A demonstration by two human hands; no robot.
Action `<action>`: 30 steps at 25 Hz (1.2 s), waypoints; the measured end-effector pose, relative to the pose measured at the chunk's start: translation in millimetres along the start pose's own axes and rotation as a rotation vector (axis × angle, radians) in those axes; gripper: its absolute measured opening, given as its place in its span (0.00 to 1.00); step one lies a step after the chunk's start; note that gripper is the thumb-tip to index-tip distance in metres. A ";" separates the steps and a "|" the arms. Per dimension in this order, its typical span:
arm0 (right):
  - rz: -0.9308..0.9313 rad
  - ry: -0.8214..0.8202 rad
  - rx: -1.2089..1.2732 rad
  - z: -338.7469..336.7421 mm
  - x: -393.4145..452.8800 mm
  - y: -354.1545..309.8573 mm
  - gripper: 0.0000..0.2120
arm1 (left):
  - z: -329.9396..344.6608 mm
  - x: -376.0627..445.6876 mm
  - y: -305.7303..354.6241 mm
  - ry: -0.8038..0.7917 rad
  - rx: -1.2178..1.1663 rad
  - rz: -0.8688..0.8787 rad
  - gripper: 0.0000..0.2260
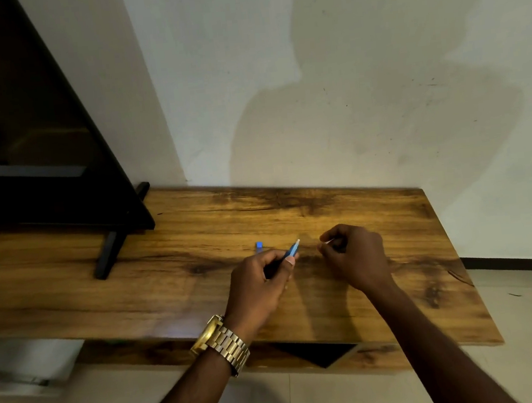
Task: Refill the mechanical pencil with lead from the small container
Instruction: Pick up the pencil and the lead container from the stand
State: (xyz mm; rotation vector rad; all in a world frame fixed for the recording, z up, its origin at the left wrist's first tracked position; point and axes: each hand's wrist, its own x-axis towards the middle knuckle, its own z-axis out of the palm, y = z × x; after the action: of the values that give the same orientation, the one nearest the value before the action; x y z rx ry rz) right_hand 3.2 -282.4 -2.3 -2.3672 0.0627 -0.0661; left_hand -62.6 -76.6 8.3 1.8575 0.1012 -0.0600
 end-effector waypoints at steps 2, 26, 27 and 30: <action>-0.015 -0.072 -0.082 4.9 -0.2 2.0 0.05 | 2.3 1.6 -2.7 0.017 0.005 -0.028 0.06; 0.156 -0.383 0.777 -7.1 -0.4 -11.0 0.04 | 10.1 1.1 -5.7 0.017 -0.005 -0.019 0.11; 0.126 -0.363 0.748 -6.8 -0.7 -12.5 0.04 | 10.3 1.1 -5.4 0.027 -0.001 -0.013 0.11; 0.115 -0.227 0.783 -8.7 2.0 -14.3 0.09 | 12.9 3.1 -5.5 0.041 -0.010 -0.025 0.10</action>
State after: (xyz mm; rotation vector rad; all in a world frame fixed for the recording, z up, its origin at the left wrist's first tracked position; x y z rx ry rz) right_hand 5.1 -278.5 14.0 -1.5730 0.0503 0.2009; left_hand -60.0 -87.3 -0.9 1.8484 0.1529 -0.0385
